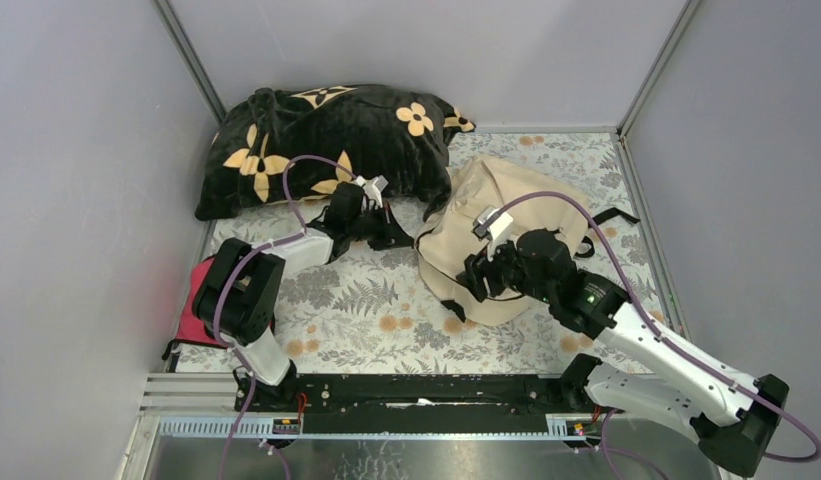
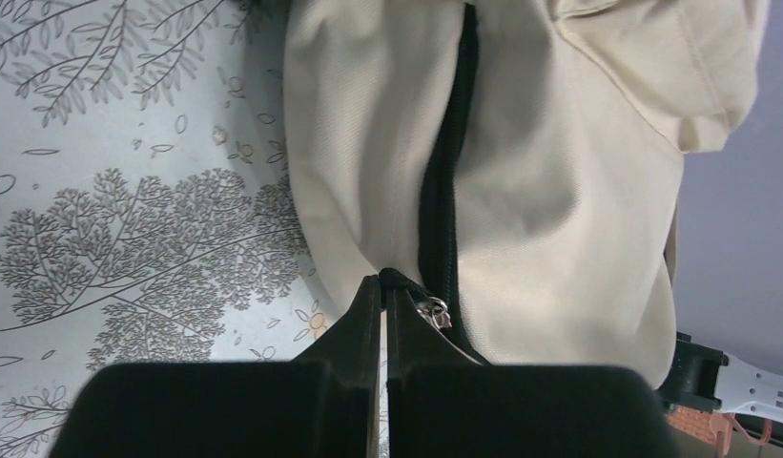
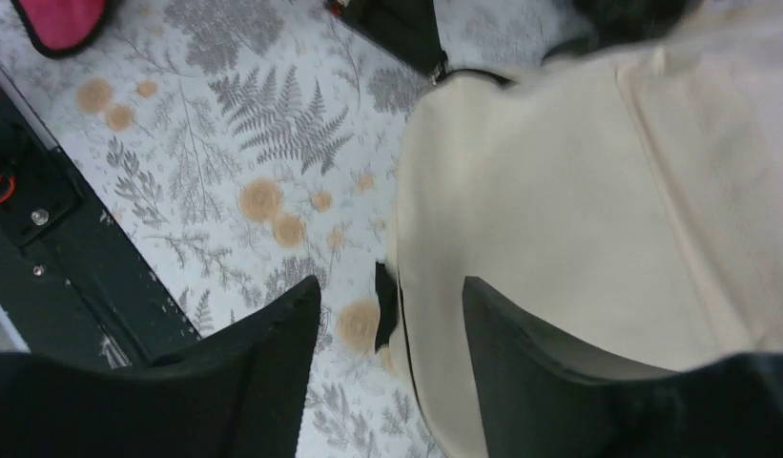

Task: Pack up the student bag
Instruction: Zip the student bag at the center of the board.

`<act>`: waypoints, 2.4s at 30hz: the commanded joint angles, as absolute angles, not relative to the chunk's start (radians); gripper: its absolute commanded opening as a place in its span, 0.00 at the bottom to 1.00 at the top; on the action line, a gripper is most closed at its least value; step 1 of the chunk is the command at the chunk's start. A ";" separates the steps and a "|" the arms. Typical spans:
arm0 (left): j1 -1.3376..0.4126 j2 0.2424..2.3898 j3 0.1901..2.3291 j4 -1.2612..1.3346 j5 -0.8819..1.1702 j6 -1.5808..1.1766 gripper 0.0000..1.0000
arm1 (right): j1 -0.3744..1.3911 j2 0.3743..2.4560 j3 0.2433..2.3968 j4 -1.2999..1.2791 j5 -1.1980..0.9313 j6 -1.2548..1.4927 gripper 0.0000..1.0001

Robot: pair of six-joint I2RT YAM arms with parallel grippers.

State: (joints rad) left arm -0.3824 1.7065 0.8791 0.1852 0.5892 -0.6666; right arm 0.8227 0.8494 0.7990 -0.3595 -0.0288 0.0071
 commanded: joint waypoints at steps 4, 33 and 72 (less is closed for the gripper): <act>-0.400 1.615 0.915 0.136 0.566 -0.600 0.00 | 0.845 1.085 0.894 -0.137 -0.035 -0.084 0.67; -0.342 1.659 1.025 0.077 0.730 -0.617 0.00 | 1.025 1.122 0.759 -0.107 0.241 -0.166 0.00; -0.551 1.624 0.786 0.253 0.784 -0.764 0.00 | 1.027 1.170 0.781 -0.081 0.213 0.031 0.61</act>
State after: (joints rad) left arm -0.5385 1.6508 0.8051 0.1646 0.7883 -0.7429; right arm 1.0203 1.1358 0.7677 -0.2127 0.1661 0.0727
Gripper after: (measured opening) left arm 0.011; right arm 0.605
